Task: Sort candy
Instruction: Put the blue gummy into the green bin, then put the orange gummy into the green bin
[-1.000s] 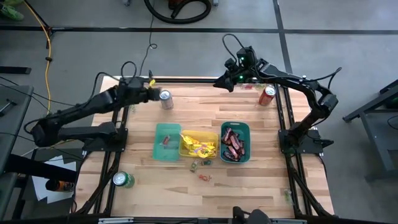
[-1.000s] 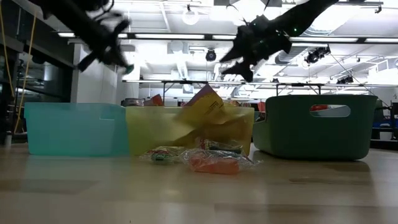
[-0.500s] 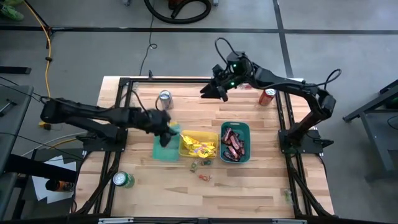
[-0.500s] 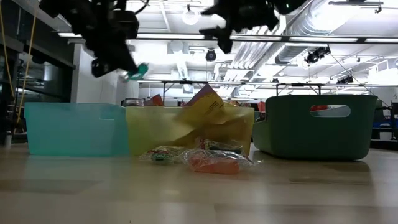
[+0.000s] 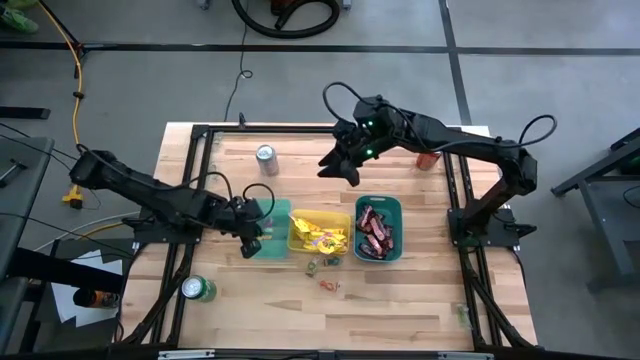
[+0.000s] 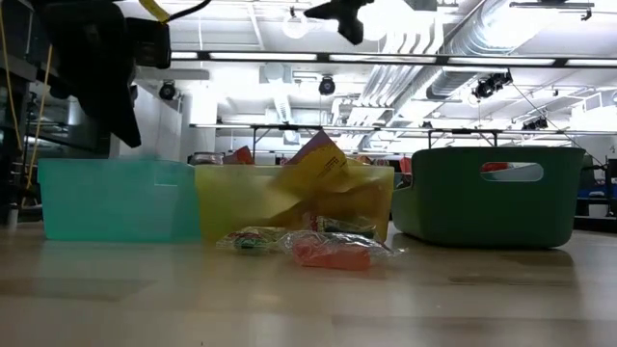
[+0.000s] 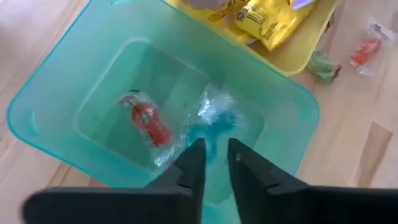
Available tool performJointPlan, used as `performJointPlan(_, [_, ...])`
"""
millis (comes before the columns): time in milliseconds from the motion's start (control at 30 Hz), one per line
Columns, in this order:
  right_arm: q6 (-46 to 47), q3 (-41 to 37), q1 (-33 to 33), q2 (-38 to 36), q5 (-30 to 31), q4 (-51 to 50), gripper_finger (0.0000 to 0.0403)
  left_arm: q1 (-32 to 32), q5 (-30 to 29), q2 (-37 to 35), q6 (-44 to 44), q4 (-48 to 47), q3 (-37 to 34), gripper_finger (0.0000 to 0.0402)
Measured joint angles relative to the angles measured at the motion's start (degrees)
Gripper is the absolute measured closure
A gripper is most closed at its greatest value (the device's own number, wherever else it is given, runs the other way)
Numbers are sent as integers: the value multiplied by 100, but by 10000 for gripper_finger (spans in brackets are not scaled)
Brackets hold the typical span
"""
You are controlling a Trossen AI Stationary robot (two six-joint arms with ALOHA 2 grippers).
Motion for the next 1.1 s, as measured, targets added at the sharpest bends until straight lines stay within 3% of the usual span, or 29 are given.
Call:
performJointPlan(267, [-43, 172, 229, -2, 214, -1074, 192, -13, -15, 0, 37, 59, -2, 212])
performJointPlan(400, [-36, 60, 477, -2, 196, -1431, 192, -17, 270, -102, 26, 633, -2, 177])
performJointPlan(733, [-19, 43, 1853, 2, 137, -2391, 192, -19, -75, -214, 526, 2026, -7, 174])
performJointPlan(1100, [-189, 43, 3542, 78, 1964, -2338, 192, -17, -323, -214, 699, 2092, -7, 174])
